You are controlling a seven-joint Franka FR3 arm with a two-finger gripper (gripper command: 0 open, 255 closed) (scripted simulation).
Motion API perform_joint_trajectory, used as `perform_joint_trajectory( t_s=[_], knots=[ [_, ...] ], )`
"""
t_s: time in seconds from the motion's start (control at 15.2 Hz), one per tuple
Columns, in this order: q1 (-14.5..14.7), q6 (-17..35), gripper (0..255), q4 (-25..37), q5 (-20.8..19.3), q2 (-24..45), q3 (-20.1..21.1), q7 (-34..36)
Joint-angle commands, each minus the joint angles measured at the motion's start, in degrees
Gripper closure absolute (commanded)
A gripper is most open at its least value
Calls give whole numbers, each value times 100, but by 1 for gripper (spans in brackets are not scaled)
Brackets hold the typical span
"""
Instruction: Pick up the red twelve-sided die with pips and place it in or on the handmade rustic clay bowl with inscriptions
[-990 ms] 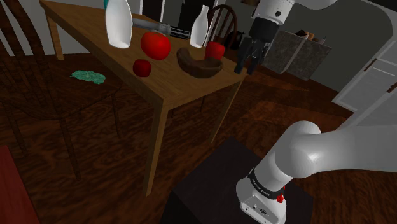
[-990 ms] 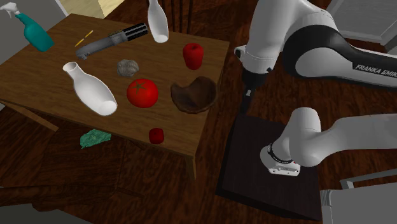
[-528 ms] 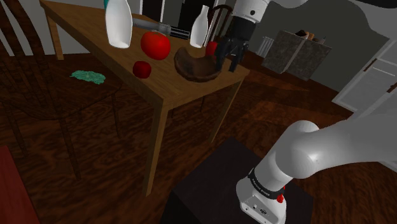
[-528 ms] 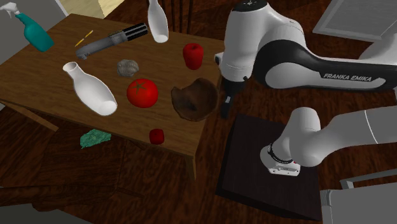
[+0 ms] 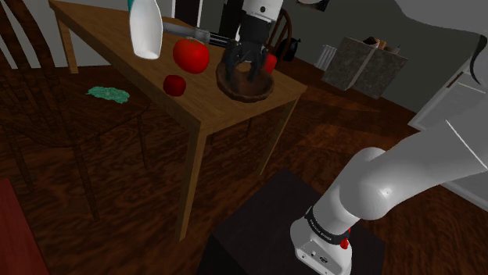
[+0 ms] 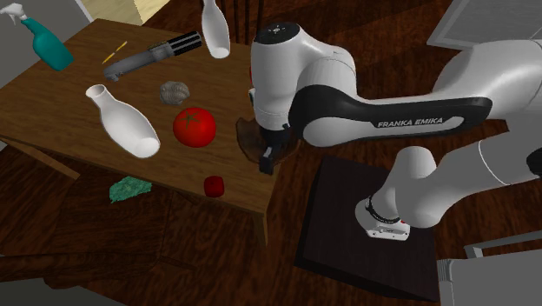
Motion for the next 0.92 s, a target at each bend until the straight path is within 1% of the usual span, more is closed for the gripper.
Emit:
perform_joint_trajectory(
  t_s=[0.0,0.46,0.79,0.86],
  knots=[
    [36,145,0,314,-51,419,151,166],
    [170,428,0,1591,-450,1916,549,703],
    [365,384,0,2789,-885,3078,735,1094],
    [389,371,0,2894,-921,3172,741,1122]
  ],
)
